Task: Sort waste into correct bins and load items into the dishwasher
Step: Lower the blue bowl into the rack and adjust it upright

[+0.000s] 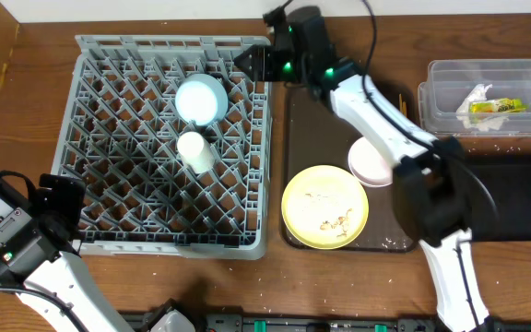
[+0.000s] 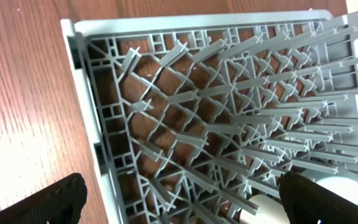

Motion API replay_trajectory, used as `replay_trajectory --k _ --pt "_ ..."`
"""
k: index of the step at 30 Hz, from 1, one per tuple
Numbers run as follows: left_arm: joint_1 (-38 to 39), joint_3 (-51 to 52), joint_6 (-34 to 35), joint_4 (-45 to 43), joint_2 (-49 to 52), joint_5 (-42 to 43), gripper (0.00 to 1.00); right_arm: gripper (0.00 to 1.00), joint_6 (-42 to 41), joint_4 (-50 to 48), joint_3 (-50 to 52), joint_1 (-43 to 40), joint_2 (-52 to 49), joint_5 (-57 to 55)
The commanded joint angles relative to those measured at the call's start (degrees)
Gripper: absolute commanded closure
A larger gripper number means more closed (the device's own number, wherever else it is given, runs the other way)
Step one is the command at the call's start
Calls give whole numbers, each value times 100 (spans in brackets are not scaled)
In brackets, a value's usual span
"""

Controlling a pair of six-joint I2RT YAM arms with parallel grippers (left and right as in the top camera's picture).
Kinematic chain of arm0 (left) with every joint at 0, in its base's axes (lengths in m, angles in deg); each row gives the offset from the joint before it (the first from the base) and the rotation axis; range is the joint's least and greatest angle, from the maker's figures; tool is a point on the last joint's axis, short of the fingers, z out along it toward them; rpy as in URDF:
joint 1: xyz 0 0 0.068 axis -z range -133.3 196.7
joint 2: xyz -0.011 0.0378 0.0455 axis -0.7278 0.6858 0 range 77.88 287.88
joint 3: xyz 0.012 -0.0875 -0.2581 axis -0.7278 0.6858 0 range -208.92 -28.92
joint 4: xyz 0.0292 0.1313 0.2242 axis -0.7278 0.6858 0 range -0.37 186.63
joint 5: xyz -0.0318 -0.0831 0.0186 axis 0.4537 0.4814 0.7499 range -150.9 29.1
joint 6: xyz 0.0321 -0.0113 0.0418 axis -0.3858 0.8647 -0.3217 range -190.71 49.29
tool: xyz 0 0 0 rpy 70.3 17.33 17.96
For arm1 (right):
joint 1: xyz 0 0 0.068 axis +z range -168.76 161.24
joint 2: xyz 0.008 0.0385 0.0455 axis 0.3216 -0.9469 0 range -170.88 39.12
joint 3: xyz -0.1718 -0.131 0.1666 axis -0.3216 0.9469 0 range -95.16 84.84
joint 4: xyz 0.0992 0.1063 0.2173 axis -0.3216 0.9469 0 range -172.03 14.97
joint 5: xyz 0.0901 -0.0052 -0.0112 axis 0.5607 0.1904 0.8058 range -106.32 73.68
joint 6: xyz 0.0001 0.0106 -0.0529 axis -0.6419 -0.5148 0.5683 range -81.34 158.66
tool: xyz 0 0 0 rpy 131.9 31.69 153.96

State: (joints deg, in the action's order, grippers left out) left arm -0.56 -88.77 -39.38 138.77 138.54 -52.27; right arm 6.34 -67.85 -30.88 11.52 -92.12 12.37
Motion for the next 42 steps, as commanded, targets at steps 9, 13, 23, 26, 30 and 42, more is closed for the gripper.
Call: replay_trajectory --k 9,13,23,26,30,42 --pt "-35 -136 7 11 -4 -17 0 82 946 927 -72 136 1117 -1213" --pt "-35 -133 7 11 -4 -17 0 96 1224 621 -72 483 708 -1019" --pt "-35 -133 7 11 -4 -17 0 99 1779 -472 -74 1399 -564 -931" --pt "-35 -136 7 11 -4 -17 0 99 1779 -503 -74 1517 -713 -1790" --pt "-35 -133 7 11 -4 -17 0 99 1779 -472 -74 1506 -767 -2487" --pt "-35 -136 7 11 -4 -17 0 99 1784 -111 -175 1364 -487 -3554"
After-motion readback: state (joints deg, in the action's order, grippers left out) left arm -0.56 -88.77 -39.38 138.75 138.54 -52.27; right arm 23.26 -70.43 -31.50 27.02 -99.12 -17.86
